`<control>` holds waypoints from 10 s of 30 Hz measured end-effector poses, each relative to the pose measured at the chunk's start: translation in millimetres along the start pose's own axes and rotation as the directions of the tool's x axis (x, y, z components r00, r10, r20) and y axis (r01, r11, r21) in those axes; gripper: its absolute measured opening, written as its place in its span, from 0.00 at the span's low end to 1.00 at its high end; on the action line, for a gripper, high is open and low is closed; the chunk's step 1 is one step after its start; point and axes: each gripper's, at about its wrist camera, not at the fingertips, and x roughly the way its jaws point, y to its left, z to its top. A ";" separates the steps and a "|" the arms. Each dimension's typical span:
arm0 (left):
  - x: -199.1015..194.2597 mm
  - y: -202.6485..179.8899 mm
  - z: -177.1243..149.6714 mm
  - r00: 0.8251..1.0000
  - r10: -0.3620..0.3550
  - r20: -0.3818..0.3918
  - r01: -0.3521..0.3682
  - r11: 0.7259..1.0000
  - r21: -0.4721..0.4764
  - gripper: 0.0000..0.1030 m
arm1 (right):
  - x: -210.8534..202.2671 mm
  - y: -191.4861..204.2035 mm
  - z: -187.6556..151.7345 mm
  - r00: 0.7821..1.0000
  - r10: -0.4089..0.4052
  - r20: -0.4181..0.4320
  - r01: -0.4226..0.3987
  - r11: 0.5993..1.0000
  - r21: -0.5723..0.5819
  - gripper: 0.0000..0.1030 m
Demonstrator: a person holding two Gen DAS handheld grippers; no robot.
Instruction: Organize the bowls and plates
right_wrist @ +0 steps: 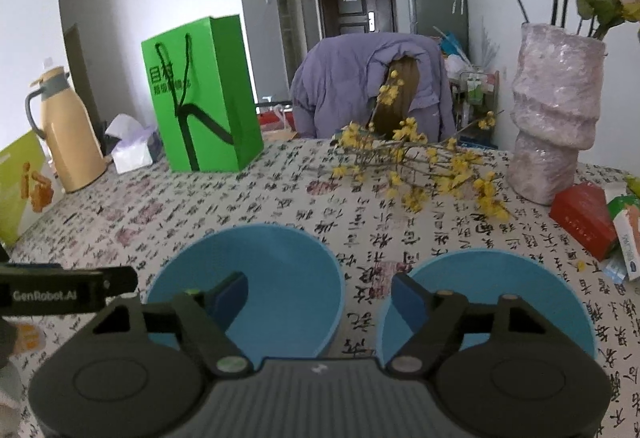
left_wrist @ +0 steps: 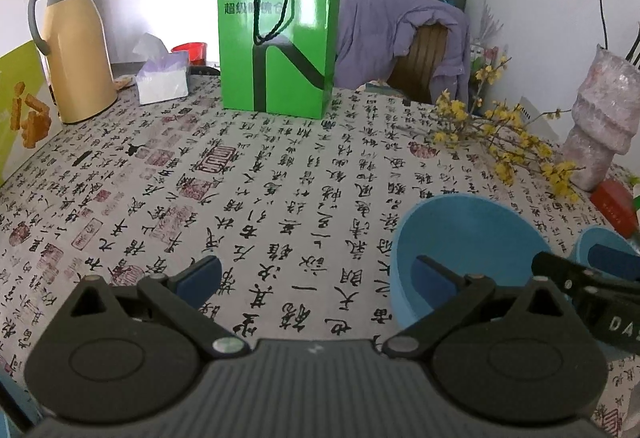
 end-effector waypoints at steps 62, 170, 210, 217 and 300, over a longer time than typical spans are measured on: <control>17.0 -41.2 -15.4 0.998 -0.063 -0.029 0.066 0.992 0.107 0.11 | 25.2 1.7 -11.9 0.996 -0.023 -0.084 0.020 0.999 -0.027 0.14; -71.3 21.0 -16.6 0.989 -0.085 0.125 0.076 0.994 0.073 0.12 | -42.7 72.4 -3.8 1.000 -0.012 0.023 0.013 0.999 -0.035 0.14; -123.9 61.6 -26.2 0.977 -0.074 0.199 0.068 0.997 0.039 0.12 | -82.5 116.8 -10.1 0.998 0.021 0.065 -0.018 0.999 -0.043 0.14; -132.0 69.1 -29.5 0.975 -0.073 0.211 0.068 0.997 0.033 0.12 | -87.1 125.8 -11.3 0.997 0.026 0.073 -0.022 0.999 -0.048 0.14; -203.7 230.0 -73.6 0.943 0.013 0.333 0.017 0.996 -0.086 0.12 | -125.5 295.8 -37.7 0.982 0.154 0.113 -0.131 0.974 -0.184 0.15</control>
